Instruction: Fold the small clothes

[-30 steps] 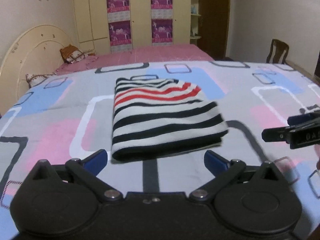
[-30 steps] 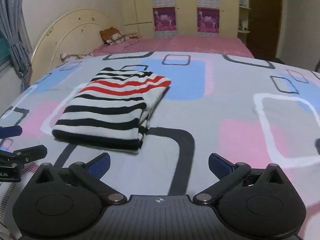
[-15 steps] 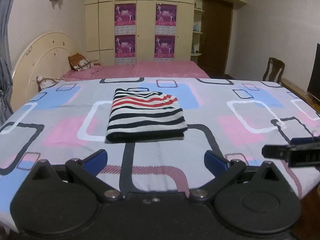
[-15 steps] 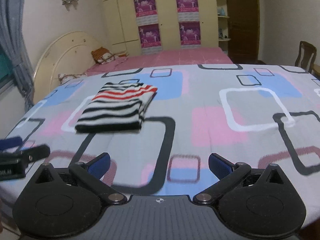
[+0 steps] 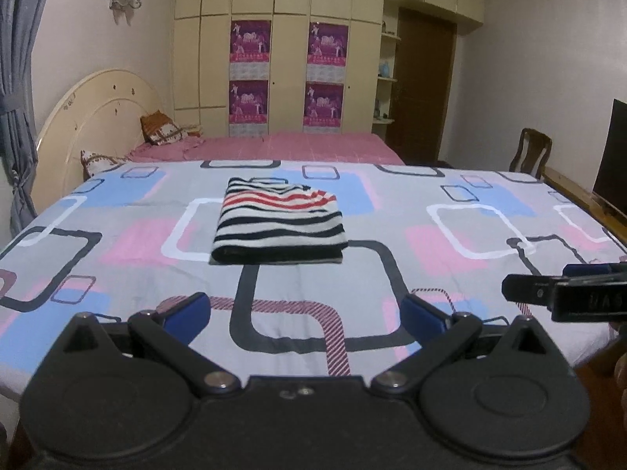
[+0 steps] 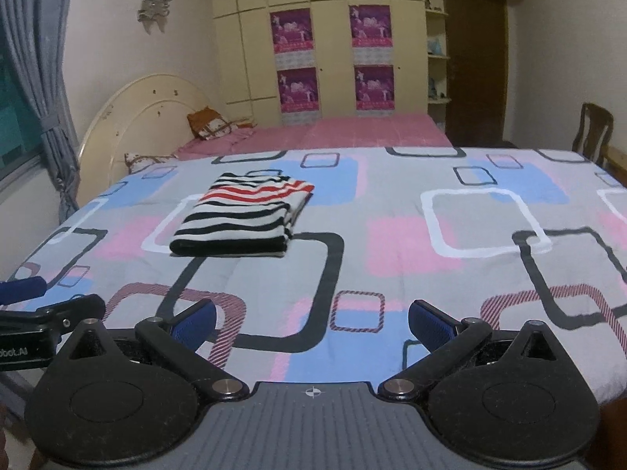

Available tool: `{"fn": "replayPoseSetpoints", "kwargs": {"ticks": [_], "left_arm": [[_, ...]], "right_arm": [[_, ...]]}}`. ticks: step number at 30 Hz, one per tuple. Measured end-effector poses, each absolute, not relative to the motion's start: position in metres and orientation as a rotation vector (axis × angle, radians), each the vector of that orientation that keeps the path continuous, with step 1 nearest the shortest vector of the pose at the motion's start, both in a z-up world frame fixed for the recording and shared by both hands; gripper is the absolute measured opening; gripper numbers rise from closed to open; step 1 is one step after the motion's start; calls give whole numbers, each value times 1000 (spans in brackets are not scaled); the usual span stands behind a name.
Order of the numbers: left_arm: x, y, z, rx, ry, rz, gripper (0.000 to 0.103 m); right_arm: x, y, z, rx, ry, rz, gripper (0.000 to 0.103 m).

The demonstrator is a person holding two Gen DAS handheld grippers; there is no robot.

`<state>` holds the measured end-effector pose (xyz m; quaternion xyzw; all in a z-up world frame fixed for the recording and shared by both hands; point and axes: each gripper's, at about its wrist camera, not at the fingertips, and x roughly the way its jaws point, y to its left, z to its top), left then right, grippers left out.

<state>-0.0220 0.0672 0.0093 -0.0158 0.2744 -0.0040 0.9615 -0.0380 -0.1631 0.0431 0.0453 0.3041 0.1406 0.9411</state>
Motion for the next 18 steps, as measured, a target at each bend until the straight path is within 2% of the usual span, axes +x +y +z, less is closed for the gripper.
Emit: {"fn": "replayPoseSetpoints", "kwargs": {"ticks": [18], "left_arm": [[-18, 63, 18, -25, 515, -12, 103]], "right_arm": [[-34, -164, 48, 86, 597, 301, 103]]}}
